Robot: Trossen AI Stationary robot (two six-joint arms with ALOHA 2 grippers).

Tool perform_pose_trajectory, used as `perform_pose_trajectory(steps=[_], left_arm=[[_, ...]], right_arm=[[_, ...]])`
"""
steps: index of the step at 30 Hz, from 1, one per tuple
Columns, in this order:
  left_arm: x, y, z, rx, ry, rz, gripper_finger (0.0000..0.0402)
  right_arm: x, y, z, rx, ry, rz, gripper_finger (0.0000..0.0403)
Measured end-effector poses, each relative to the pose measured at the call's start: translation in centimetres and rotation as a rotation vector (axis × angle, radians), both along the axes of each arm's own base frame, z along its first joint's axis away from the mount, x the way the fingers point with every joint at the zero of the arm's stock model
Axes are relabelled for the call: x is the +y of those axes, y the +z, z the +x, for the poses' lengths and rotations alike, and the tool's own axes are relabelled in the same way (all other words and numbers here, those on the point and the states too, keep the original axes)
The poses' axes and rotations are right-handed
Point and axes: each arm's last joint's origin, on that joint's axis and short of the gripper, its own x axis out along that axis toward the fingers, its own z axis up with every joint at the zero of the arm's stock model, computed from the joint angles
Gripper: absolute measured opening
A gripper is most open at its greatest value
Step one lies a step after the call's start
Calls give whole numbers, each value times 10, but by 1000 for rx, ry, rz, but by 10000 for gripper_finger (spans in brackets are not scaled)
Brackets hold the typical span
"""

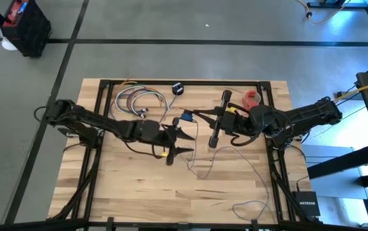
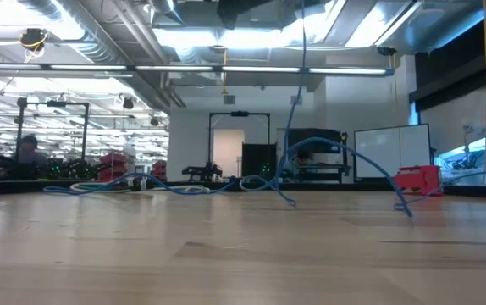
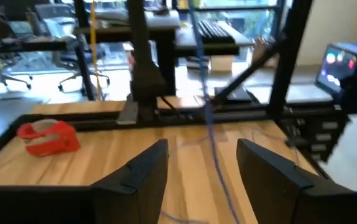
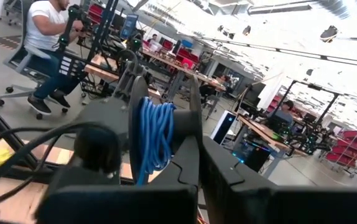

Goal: Coil cords
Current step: Coil the blue wire onto the black spool

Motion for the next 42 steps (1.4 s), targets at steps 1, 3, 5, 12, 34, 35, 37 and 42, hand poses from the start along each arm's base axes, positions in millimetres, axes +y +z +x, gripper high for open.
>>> perform_pose_trajectory(steps=[1,3,5,12,34,35,37,42], left_arm=[[-1,-3,3,-6,-1,-2,184],[-1,-7,8,-29,2,-15,184],[2,-9,14,-65,13,-30,184],[8,-11,19,-104,35,-60,182],[21,-16,-9,215,354,191,8],[22,-15,-12,233,367,200,5],[23,-13,-17,253,383,211,3],[27,-8,-26,290,397,209,6]], right_arm=[[0,0,0,1,0,0,5],[0,0,0,0,2,0,5],[0,0,0,-2,4,0,5],[0,0,0,1,5,0,5],[-3,-43,-27,27,49,84,5],[-4,-50,-30,19,54,98,5],[-5,-64,-34,14,62,117,5],[-7,-98,-38,87,33,98,5]])
